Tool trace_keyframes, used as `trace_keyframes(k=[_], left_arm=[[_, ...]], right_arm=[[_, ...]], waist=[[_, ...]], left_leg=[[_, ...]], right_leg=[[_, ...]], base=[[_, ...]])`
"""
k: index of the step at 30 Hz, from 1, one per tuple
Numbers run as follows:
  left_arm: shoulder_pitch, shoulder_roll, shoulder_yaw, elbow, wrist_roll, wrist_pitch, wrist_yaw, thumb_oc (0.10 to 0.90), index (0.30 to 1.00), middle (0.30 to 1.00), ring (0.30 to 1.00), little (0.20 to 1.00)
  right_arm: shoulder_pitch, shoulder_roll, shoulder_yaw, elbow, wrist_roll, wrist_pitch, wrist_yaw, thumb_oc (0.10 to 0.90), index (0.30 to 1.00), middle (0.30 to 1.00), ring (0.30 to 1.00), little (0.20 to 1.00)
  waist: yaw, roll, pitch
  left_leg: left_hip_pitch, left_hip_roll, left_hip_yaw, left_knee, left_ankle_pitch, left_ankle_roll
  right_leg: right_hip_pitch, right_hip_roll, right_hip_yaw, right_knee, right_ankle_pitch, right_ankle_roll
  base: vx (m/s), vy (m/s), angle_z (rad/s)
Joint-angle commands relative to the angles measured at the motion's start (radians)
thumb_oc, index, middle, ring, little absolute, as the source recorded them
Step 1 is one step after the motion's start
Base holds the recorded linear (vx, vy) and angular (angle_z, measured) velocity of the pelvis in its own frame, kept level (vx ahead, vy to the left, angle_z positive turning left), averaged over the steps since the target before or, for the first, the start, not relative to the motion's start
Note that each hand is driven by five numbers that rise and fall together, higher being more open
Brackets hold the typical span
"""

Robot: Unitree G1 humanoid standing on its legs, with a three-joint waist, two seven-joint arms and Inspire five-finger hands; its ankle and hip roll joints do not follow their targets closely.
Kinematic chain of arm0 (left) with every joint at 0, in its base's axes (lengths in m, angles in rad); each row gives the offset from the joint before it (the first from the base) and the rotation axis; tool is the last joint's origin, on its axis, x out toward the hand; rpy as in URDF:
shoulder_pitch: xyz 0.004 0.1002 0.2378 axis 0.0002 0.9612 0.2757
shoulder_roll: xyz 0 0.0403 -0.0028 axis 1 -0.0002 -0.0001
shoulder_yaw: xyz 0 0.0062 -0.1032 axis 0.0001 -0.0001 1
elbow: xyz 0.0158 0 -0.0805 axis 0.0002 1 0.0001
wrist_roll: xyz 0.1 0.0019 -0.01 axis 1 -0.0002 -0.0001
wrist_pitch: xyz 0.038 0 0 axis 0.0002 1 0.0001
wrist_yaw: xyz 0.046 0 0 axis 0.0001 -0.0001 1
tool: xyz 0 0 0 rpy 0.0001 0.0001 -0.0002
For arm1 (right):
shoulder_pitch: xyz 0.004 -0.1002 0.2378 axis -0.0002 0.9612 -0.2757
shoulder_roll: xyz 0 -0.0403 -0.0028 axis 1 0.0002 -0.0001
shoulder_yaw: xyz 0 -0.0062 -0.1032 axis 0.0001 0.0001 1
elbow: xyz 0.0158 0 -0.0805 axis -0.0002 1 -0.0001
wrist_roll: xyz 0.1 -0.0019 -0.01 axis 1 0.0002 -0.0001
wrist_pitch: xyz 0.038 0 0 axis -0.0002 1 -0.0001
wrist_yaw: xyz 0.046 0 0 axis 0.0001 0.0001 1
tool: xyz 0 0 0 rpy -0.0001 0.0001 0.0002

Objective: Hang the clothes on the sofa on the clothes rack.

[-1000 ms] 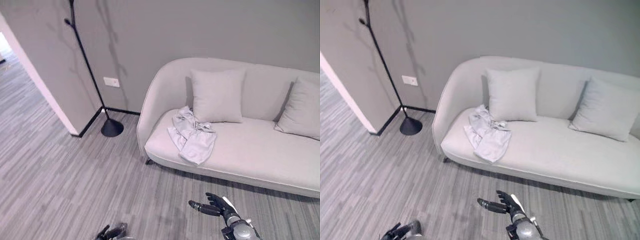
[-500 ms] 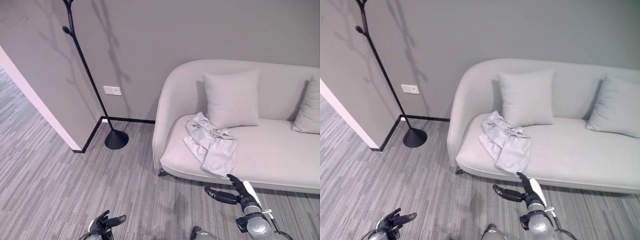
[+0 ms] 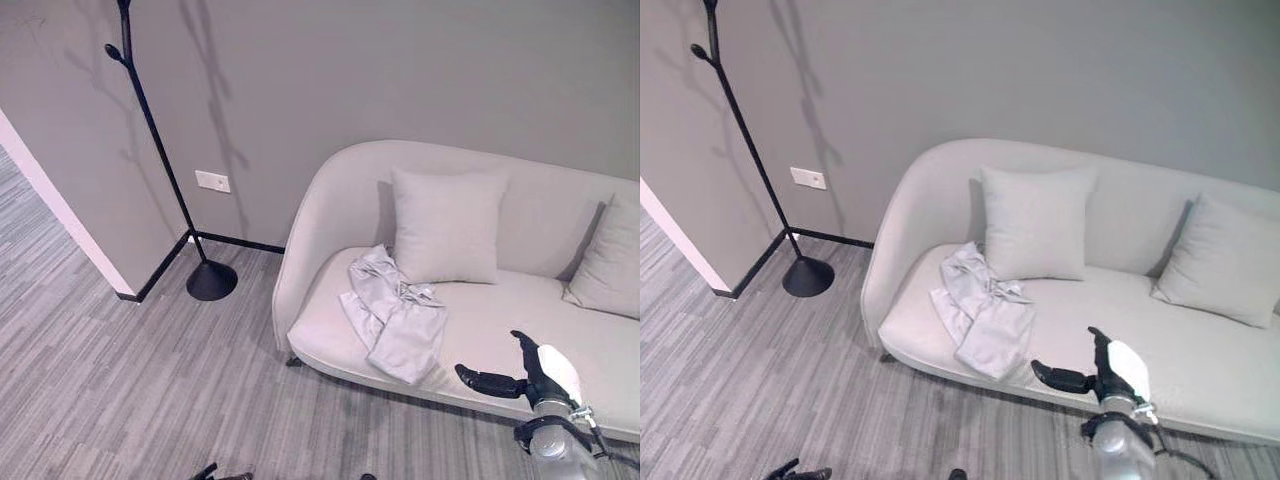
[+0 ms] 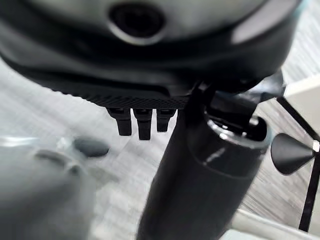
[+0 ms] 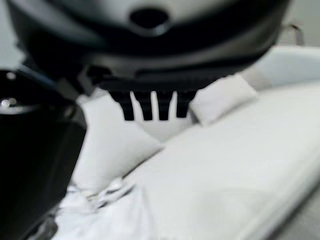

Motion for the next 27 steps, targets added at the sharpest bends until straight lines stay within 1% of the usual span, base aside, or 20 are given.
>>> trace_keyframes(k=[1,3,5,7,8,9,10,11,12,13,15,18,19,20,21,23,24,25,26,27], left_arm=[[-0.057,-0.016,-0.052,-0.007,0.003,-0.042,-0.011,0.800,0.900,0.900,0.900,0.900],[-0.041,-0.018,-0.060,-0.021,-0.013,-0.039,-0.012,0.800,0.900,0.900,0.900,0.900],[-0.029,-0.018,-0.064,-0.032,-0.020,-0.035,-0.013,0.800,0.900,0.900,0.900,0.900],[-0.025,-0.015,-0.067,-0.038,-0.017,-0.031,-0.015,0.800,0.900,0.900,0.900,0.900],[-0.024,-0.012,-0.069,-0.038,-0.018,-0.035,-0.015,0.800,0.900,0.900,0.900,0.900],[-0.016,-0.010,-0.075,-0.047,-0.026,-0.043,-0.015,0.800,0.900,0.900,0.900,0.900],[-0.016,-0.007,-0.068,-0.025,-0.026,-0.040,-0.013,0.800,0.900,0.900,0.900,0.900],[-0.023,-0.006,-0.060,0.000,-0.030,-0.040,-0.009,0.800,0.900,0.900,0.900,0.900],[-0.017,-0.008,-0.029,0.084,0.011,-0.035,0.002,0.800,0.900,0.900,0.900,0.900],[-0.016,-0.004,-0.028,0.089,0.018,-0.037,0.006,0.800,0.900,0.900,0.900,0.900],[-0.034,0.009,-0.030,0.091,0.042,-0.041,0.009,0.800,0.900,0.900,0.900,0.900],[-0.085,0.024,-0.083,0.043,0.061,-0.052,0.012,0.800,0.900,0.900,0.900,0.900],[-0.089,0.030,-0.098,0.017,0.069,-0.052,0.011,0.800,0.900,0.900,0.900,0.900],[-0.102,0.042,-0.119,-0.010,0.071,-0.052,0.009,0.800,0.900,0.900,0.900,0.900],[-0.109,0.046,-0.126,-0.010,0.070,-0.052,0.008,0.800,0.900,0.900,0.900,0.900],[-0.123,0.052,-0.135,-0.012,0.069,-0.057,0.012,0.800,0.900,0.900,0.900,0.900],[-0.128,0.058,-0.137,-0.018,0.067,-0.058,0.012,0.800,0.900,0.900,0.900,0.900],[-0.127,0.060,-0.125,-0.009,0.060,-0.061,0.013,0.800,0.900,0.900,0.900,0.900],[-0.120,0.059,-0.105,0.004,0.054,-0.065,0.015,0.800,0.900,0.900,0.900,0.900],[-0.113,0.059,-0.098,0.011,0.054,-0.068,0.014,0.800,0.900,0.900,0.900,0.900]], right_arm=[[-0.087,-0.076,-0.016,-0.016,0.000,-0.064,-0.087,0.800,0.900,0.900,0.900,0.900],[-0.108,-0.064,0.021,0.023,0.034,-0.069,-0.084,0.800,0.900,0.900,0.900,0.900],[-0.118,-0.052,0.045,0.063,0.075,-0.066,-0.076,0.800,0.900,0.900,0.900,0.900],[-0.128,-0.049,0.058,0.085,0.093,-0.070,-0.078,0.800,0.900,0.900,0.900,0.900],[-0.143,-0.048,0.074,0.101,0.112,-0.075,-0.072,0.800,0.900,0.900,0.900,0.900],[-0.183,-0.045,0.100,0.152,0.146,-0.078,-0.064,0.800,0.900,0.900,0.900,0.900],[-0.207,-0.049,0.106,0.186,0.157,-0.077,-0.073,0.800,0.900,0.900,0.900,0.900],[-0.229,-0.048,0.114,0.210,0.170,-0.078,-0.080,0.800,0.900,0.900,0.900,0.900],[-0.219,-0.034,0.131,0.183,0.156,-0.082,-0.067,0.800,0.900,0.900,0.900,0.900],[-0.211,-0.026,0.128,0.185,0.156,-0.081,-0.065,0.800,0.900,0.900,0.900,0.900],[-0.221,0.005,0.147,0.205,0.154,-0.078,-0.054,0.800,0.900,0.900,0.900,0.900],[-0.269,0.054,0.196,0.241,0.149,-0.078,-0.043,0.800,0.900,0.900,0.900,0.900],[-0.279,0.059,0.210,0.244,0.141,-0.080,-0.042,0.800,0.900,0.900,0.900,0.900],[-0.300,0.071,0.230,0.253,0.134,-0.077,-0.042,0.800,0.900,0.900,0.900,0.900],[-0.312,0.079,0.238,0.259,0.132,-0.077,-0.044,0.800,0.900,0.900,0.900,0.900],[-0.327,0.091,0.255,0.276,0.133,-0.078,-0.050,0.800,0.900,0.900,0.900,0.900],[-0.327,0.088,0.259,0.274,0.123,-0.075,-0.055,0.800,0.900,0.900,0.900,0.900],[-0.340,0.089,0.269,0.280,0.119,-0.077,-0.061,0.800,0.900,0.900,0.900,0.900],[-0.345,0.087,0.282,0.295,0.094,-0.075,-0.067,0.800,0.900,0.900,0.900,0.900],[-0.352,0.083,0.291,0.306,0.082,-0.077,-0.071,0.800,0.900,0.900,0.900,0.900]], waist=[[0.019,0.001,-0.021],[0.027,-0.002,-0.010],[0.036,-0.007,0.004],[0.034,-0.010,0.013],[0.038,-0.009,0.024],[0.050,-0.008,0.028],[0.058,-0.004,0.027],[0.062,0.001,0.029],[0.060,0.020,-0.002],[0.062,0.013,-0.011],[0.066,-0.009,-0.024],[0.069,-0.038,-0.021],[0.068,-0.039,-0.014],[0.063,-0.035,0.006],[0.060,-0.032,0.019],[0.061,-0.028,0.029],[0.061,-0.027,0.030],[0.065,-0.025,0.028],[0.080,-0.031,0.016],[0.087,-0.034,0.011]], left_leg=[[-0.036,0.110,-0.047,0.064,0.152,-0.034],[-0.056,0.129,-0.077,0.126,0.185,-0.037],[-0.106,0.143,-0.073,0.215,0.212,-0.029],[-0.153,0.142,-0.074,0.274,0.199,-0.025],[-0.192,0.102,-0.082,0.284,0.161,-0.013],[-0.243,-0.010,-0.092,0.162,0.057,0.003],[-0.260,-0.020,-0.072,0.021,0.123,-0.023],[-0.278,-0.018,-0.069,-0.037,0.172,-0.038],[-0.212,-0.017,-0.034,-0.147,0.180,-0.043],[-0.205,-0.025,-0.021,-0.141,0.169,-0.038],[-0.182,-0.061,0.010,-0.121,0.118,-0.004],[-0.164,-0.123,0.037,-0.089,0.036,0.054],[-0.164,-0.135,0.040,-0.080,0.022,0.066],[-0.167,-0.147,0.037,-0.065,0.009,0.084],[-0.172,-0.149,0.037,-0.055,0.002,0.092],[-0.174,-0.155,0.035,-0.059,-0.001,0.096],[-0.179,-0.160,0.029,-0.064,0.002,0.093],[-0.188,-0.159,0.030,-0.064,0.003,0.089],[-0.199,-0.161,0.034,-0.075,0.008,0.082],[-0.207,-0.160,0.035,-0.083,0.012,0.078]], right_leg=[[0.043,-0.040,0.010,0.042,-0.122,0.019],[0.072,-0.015,-0.006,0.030,-0.136,-0.008],[0.101,-0.005,-0.034,0.021,-0.154,-0.030],[0.113,-0.004,-0.051,0.018,-0.165,-0.041],[0.111,-0.008,-0.058,0.014,-0.164,-0.038],[0.110,-0.026,-0.090,-0.001,-0.155,-0.016],[0.105,-0.029,-0.113,-0.002,-0.158,-0.007],[0.103,-0.027,-0.124,-0.002,-0.159,-0.007],[0.145,-0.036,-0.135,-0.002,-0.180,0.013],[0.153,-0.051,-0.137,-0.002,-0.178,0.020],[0.158,-0.098,-0.129,0.014,-0.174,0.041],[0.104,-0.172,-0.119,0.152,-0.150,0.086],[0.082,-0.189,-0.112,0.198,-0.127,0.097],[0.027,-0.202,-0.098,0.296,-0.096,0.103],[-0.005,-0.204,-0.088,0.338,-0.091,0.103],[-0.027,-0.188,-0.091,0.319,-0.114,0.094],[-0.021,-0.175,-0.094,0.281,-0.132,0.087],[-0.006,-0.176,-0.116,0.245,-0.131,0.089],[0.019,-0.166,-0.143,0.155,-0.134,0.090],[0.029,-0.158,-0.149,0.115,-0.131,0.092]], base=[[0.18,-0.321,0.10],[0.12,-0.336,0.12],[0.05,-0.264,0.23],[-0.01,-0.115,0.60],[-0.01,0.031,0.71],[0.02,0.075,0.61],[0.06,0.115,0.69],[0.44,0.335,0.62],[0.51,0.359,0.37],[0.66,0.463,-0.20],[0.45,0.394,-0.39],[0.34,0.424,-0.24],[0.15,0.342,0.15],[0.03,0.251,0.24],[-0.01,0.198,0.27],[-0.01,0.081,0.37],[-0.01,0.031,0.24],[0.01,-0.001,0.29],[0.01,-0.024,0.16],[0.01,-0.033,0.08]])
